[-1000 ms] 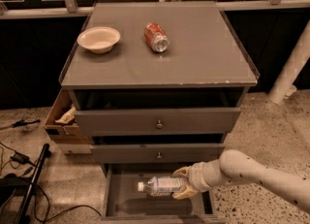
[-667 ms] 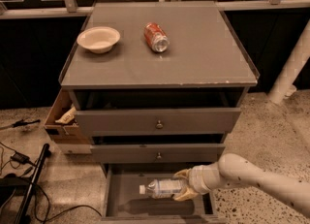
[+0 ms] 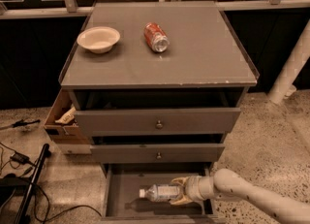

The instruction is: Place blue plastic bottle into bottom drawer

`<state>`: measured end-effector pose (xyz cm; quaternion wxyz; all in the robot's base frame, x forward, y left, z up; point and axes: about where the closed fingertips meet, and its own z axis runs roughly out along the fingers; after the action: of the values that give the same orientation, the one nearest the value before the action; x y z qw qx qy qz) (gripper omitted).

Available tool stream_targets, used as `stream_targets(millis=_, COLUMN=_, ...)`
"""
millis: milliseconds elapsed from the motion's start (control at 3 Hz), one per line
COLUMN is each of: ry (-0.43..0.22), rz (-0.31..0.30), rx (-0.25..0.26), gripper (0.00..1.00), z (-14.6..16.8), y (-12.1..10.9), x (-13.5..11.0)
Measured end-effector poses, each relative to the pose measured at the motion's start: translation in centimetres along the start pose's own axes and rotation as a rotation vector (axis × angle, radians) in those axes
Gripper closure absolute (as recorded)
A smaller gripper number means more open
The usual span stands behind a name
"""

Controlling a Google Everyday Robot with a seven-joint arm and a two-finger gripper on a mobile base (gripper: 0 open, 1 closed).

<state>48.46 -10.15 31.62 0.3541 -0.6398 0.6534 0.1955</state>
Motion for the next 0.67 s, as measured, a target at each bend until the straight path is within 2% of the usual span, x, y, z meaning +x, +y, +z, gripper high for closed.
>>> stream_targets(millis=667, ry=-0.024, rz=-0.001, rx=-0.042, gripper=1.0, z=6.9, y=0.0, x=2.5)
